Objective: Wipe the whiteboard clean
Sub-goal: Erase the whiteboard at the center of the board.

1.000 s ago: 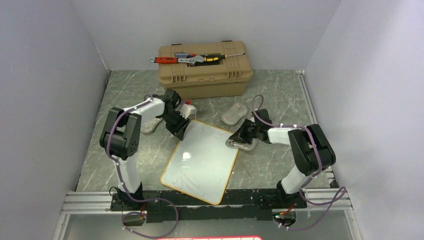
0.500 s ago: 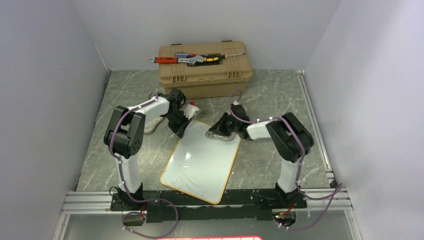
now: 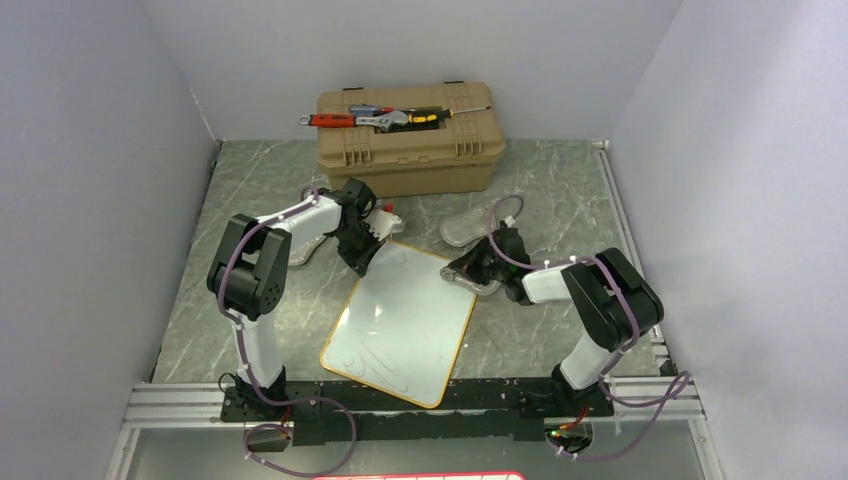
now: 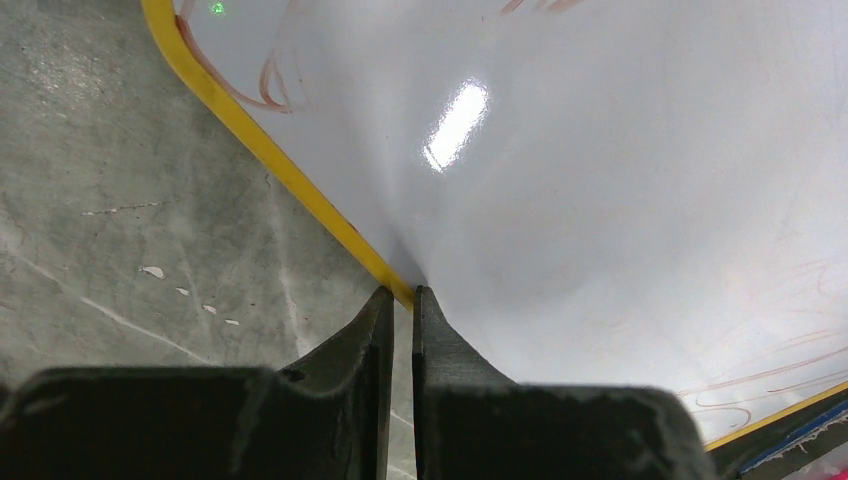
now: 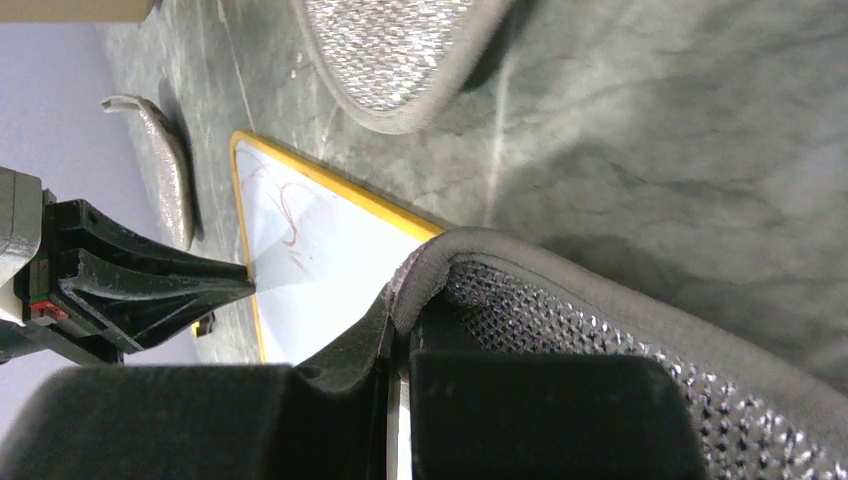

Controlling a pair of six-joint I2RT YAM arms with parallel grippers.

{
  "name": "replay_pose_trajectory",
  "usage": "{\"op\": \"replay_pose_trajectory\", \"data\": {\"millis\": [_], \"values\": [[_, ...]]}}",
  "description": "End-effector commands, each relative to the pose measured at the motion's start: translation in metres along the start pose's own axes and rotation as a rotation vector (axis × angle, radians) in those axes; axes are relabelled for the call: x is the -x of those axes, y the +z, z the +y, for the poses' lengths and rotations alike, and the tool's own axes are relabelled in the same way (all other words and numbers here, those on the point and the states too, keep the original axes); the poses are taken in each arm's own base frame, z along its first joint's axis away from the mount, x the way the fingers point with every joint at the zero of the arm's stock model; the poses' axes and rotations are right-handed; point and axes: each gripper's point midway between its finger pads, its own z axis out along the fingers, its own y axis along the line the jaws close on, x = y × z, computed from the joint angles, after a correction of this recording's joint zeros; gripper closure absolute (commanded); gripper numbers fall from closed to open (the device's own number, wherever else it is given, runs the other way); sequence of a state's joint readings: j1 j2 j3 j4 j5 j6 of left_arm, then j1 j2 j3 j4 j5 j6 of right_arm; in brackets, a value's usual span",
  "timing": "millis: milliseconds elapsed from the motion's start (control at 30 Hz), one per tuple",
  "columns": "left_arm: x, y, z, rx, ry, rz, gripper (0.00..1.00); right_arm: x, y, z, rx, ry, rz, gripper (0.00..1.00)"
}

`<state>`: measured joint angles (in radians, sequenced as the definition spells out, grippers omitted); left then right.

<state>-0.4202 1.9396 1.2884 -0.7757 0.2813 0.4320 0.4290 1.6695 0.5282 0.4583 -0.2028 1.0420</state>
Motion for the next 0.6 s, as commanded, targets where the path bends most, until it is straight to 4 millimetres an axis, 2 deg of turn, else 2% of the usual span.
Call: {"op": "replay_pose_trajectory", "data": {"millis": [0,167,233,300,367,400,433,567], "values": [[-0.045,0.054,0.004,0.005,0.064,0.157,0.91,-0.07,0.003,-0.106,-0.383,-0.057,0.165,1.0],[-0.046,0.053,0.003,0.002,0.069,0.152,0.91,-0.11,0.072,-0.054,-0.331,-0.117,0.254,1.0],[-0.047,0.053,0.001,-0.004,0.069,0.151,0.91,-0.115,0.095,-0.035,-0.325,-0.142,0.262,1.0],[-0.048,0.051,-0.001,-0.011,0.067,0.148,0.91,-0.114,0.11,-0.022,-0.321,-0.15,0.251,1.0],[-0.048,0.05,-0.002,-0.009,0.068,0.142,0.91,-0.11,0.107,-0.025,-0.347,-0.131,0.229,1.0],[-0.049,0.05,-0.002,-0.011,0.069,0.142,0.91,-0.108,0.099,-0.031,-0.358,-0.12,0.216,1.0],[-0.05,0.049,-0.002,-0.011,0.069,0.139,0.91,-0.106,0.088,-0.039,-0.375,-0.107,0.2,1.0],[-0.051,0.049,-0.003,-0.016,0.071,0.129,0.91,-0.105,0.029,-0.094,-0.479,-0.039,0.152,1.0]]}}
